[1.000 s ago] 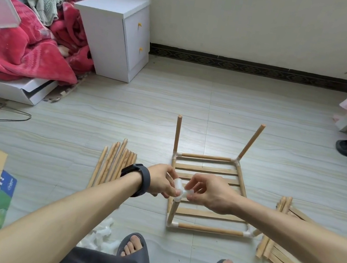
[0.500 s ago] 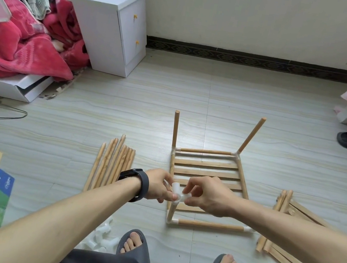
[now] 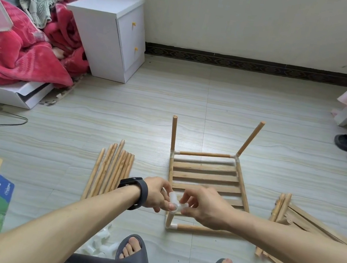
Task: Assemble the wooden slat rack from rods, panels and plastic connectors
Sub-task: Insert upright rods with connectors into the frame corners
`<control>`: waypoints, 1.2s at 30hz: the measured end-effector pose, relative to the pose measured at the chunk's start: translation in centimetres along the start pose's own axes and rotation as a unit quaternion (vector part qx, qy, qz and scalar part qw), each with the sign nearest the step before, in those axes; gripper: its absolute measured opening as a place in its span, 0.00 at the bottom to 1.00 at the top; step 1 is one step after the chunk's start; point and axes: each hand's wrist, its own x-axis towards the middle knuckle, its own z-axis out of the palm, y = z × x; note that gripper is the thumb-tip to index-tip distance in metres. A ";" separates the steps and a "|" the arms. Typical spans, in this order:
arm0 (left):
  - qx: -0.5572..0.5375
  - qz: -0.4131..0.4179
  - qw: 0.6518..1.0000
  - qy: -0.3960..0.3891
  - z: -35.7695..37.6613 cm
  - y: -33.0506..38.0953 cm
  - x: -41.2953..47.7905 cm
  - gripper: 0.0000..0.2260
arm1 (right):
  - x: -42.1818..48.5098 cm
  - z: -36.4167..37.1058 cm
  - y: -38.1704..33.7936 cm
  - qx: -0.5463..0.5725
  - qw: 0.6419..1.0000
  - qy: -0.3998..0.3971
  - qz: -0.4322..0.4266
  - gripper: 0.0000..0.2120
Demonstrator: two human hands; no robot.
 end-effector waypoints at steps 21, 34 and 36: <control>-0.060 -0.102 0.952 0.281 -8.5 -11.8 -2.2 0.06 | 3.7 -2.1 6.5 0.028 0.990 -0.048 0.133 0.20; 0.030 -0.303 0.934 0.187 7.2 -23.2 4.7 0.13 | 5.5 16.4 11.3 -0.226 0.938 -0.242 0.098 0.37; 0.020 -0.300 0.932 0.203 7.6 -23.8 5.2 0.11 | 5.2 16.8 11.4 -0.263 0.930 -0.242 0.081 0.39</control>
